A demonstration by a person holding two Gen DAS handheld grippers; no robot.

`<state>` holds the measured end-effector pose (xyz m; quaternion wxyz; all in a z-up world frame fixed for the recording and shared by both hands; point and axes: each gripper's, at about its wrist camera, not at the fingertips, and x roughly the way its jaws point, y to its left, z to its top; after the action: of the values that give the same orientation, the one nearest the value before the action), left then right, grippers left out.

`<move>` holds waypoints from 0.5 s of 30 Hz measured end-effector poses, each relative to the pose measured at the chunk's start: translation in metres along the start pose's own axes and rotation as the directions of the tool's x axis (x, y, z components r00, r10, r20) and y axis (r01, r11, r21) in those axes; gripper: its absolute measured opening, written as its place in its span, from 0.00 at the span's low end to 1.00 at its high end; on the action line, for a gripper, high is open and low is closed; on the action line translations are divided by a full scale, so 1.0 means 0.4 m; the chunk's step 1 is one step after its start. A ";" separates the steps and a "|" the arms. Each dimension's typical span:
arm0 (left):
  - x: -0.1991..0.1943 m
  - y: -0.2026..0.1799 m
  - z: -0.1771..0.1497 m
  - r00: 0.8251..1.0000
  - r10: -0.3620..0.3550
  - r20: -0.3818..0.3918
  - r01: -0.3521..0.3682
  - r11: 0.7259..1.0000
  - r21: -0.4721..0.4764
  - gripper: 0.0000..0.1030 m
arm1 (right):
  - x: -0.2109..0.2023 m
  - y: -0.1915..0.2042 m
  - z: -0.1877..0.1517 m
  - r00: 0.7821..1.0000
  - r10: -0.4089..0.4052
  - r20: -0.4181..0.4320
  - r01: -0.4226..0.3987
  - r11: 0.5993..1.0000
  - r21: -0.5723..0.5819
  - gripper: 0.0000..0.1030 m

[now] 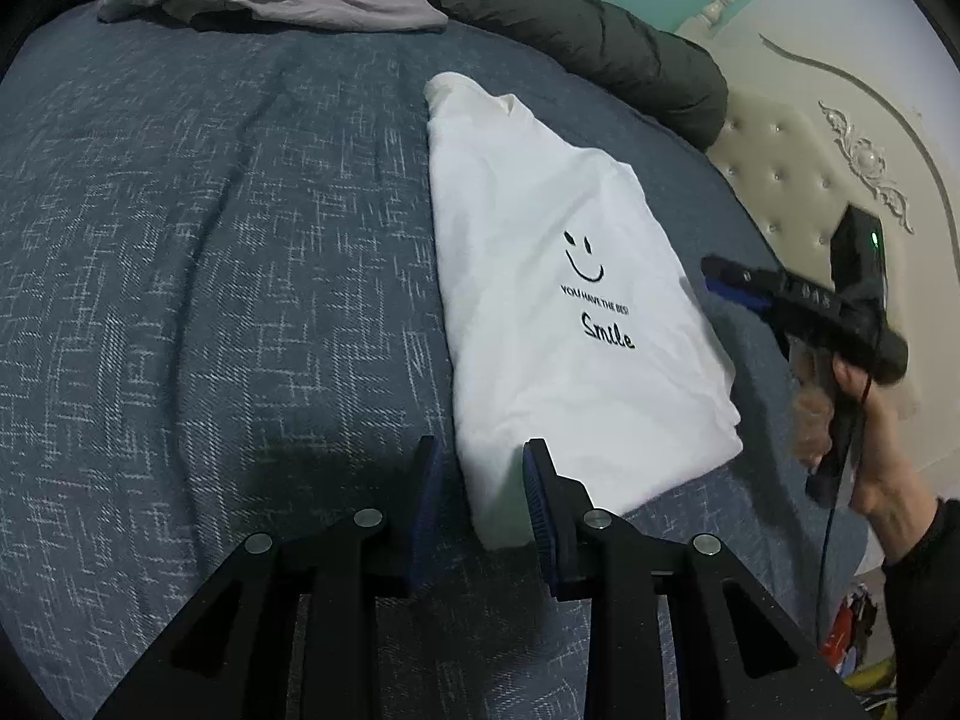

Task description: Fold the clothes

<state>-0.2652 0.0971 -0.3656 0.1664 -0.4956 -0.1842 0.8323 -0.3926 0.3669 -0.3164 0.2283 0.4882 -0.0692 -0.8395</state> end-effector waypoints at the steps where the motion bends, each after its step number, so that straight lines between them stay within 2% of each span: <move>1: 0.001 -0.001 -0.001 1.000 0.002 0.000 -0.002 1.000 -0.002 0.29 | 0.008 0.000 0.000 1.000 0.004 -0.014 -0.004 1.000 -0.001 0.28; 2: 0.002 -0.002 -0.003 1.000 0.005 -0.001 -0.005 1.000 0.000 0.29 | 0.010 -0.004 -0.008 1.000 0.000 -0.022 -0.001 1.000 -0.005 0.26; 5: 0.004 -0.007 -0.006 1.000 0.015 -0.004 -0.015 1.000 0.011 0.29 | 0.034 -0.009 -0.017 0.999 0.011 -0.050 -0.011 1.000 0.010 0.03; 9: 0.004 -0.005 -0.009 1.000 0.013 -0.004 -0.013 1.000 0.019 0.29 | -0.007 -0.032 -0.034 0.999 0.038 0.026 -0.039 0.998 0.054 0.01; 11: 0.003 -0.004 -0.010 1.000 0.008 -0.004 -0.008 1.000 0.021 0.29 | -0.018 -0.058 -0.046 0.999 0.024 0.039 -0.027 0.996 0.087 0.01; 15: 0.004 -0.008 -0.008 1.000 0.009 -0.003 -0.008 1.000 0.029 0.30 | 0.006 -0.069 -0.060 1.000 -0.004 -0.012 0.006 0.995 0.104 0.01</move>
<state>-0.2626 0.1010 -0.3667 0.1703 -0.4953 -0.1698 0.8347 -0.3821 0.3929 -0.3401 0.2010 0.5044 -0.1102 -0.8325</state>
